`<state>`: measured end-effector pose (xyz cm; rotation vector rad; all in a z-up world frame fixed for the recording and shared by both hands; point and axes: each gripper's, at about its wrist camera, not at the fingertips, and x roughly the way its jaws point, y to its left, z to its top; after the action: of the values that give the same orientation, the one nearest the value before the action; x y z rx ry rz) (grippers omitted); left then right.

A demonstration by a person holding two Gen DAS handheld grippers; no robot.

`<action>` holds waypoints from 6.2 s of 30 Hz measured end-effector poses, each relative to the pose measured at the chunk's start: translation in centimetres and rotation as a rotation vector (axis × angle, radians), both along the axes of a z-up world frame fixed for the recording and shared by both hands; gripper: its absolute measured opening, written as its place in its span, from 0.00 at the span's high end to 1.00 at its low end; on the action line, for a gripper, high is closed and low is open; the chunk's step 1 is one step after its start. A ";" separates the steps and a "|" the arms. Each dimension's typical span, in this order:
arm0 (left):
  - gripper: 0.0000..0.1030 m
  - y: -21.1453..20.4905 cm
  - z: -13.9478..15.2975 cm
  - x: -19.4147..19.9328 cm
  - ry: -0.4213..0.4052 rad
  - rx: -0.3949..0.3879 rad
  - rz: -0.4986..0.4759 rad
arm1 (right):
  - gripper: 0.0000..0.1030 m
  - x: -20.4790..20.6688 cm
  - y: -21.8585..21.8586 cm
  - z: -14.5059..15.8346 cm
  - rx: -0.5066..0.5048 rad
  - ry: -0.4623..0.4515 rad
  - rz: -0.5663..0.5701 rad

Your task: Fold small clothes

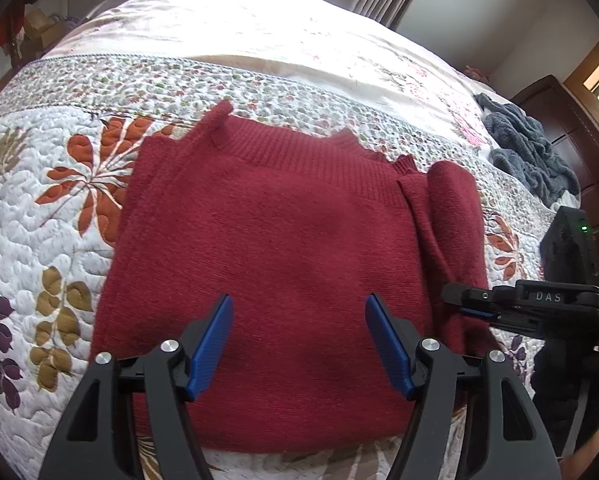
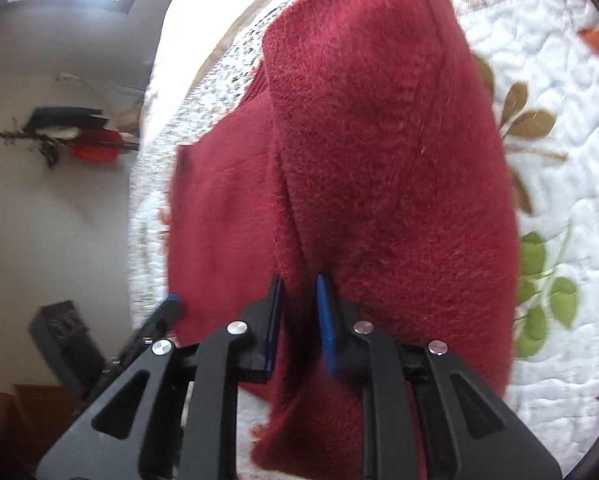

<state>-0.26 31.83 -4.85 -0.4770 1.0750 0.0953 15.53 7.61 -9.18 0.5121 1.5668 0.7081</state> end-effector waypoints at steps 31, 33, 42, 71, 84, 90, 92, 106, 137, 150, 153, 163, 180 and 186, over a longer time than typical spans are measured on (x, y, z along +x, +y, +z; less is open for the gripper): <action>0.32 -22.1 2.3 11.3 -0.010 -0.140 -0.400 | 0.62 -6.9 -19.4 4.2 -0.085 -0.222 -0.271; 0.32 -24.5 1.6 12.0 0.021 -0.078 -0.437 | 0.62 -7.2 -20.4 4.2 -0.091 -0.228 -0.284; 0.45 -30.8 -2.6 14.7 0.176 0.232 -0.453 | 0.62 -8.3 -24.9 3.3 -0.110 -0.217 -0.337; 0.69 -5.2 -3.2 5.4 -0.003 -0.315 0.021 | 0.62 -7.2 -9.0 6.1 0.072 -0.271 -0.120; 0.28 -2.0 -4.4 3.6 0.025 -0.448 0.056 | 0.62 -4.5 -4.8 2.6 -0.007 -0.198 -0.088; 0.18 -2.2 -5.5 4.5 -0.012 -0.573 0.042 | 0.62 -4.9 -4.7 1.8 -0.018 -0.192 -0.077; 0.18 -2.1 -5.5 4.9 -0.023 -0.607 0.033 | 0.62 -5.0 -4.6 1.8 -0.022 -0.199 -0.070; 0.19 -3.9 -2.4 5.3 -0.135 -0.562 -0.004 | 0.62 -5.0 -7.2 1.8 0.018 -0.195 -0.069; 0.80 -7.6 -5.3 10.1 -0.038 -0.599 -0.101 | 0.60 -4.8 -8.9 1.7 0.022 -0.197 -0.060; 0.84 3.7 2.3 4.6 -0.244 -0.508 0.027 | 0.60 -7.2 -10.7 6.8 0.148 -0.278 -0.083; 0.85 7.5 2.5 3.0 -0.233 -0.457 0.082 | 0.59 -7.5 -9.4 6.7 0.141 -0.274 -0.050; 0.85 14.3 -2.5 -1.1 -0.127 -0.395 0.165 | 0.55 -9.3 -3.1 6.1 0.122 -0.256 0.072; 0.39 11.0 0.0 -7.6 -0.090 -0.263 0.099 | 0.51 -11.2 0.0 2.4 0.011 -0.165 0.126; 0.83 10.4 -2.5 -8.2 -0.002 -0.233 0.125 | 0.79 -11.9 0.4 2.1 0.012 -0.132 0.135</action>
<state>-8.48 42.27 -7.33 -0.7548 1.0591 0.0803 3.61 8.01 -7.07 0.3639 1.4838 0.8379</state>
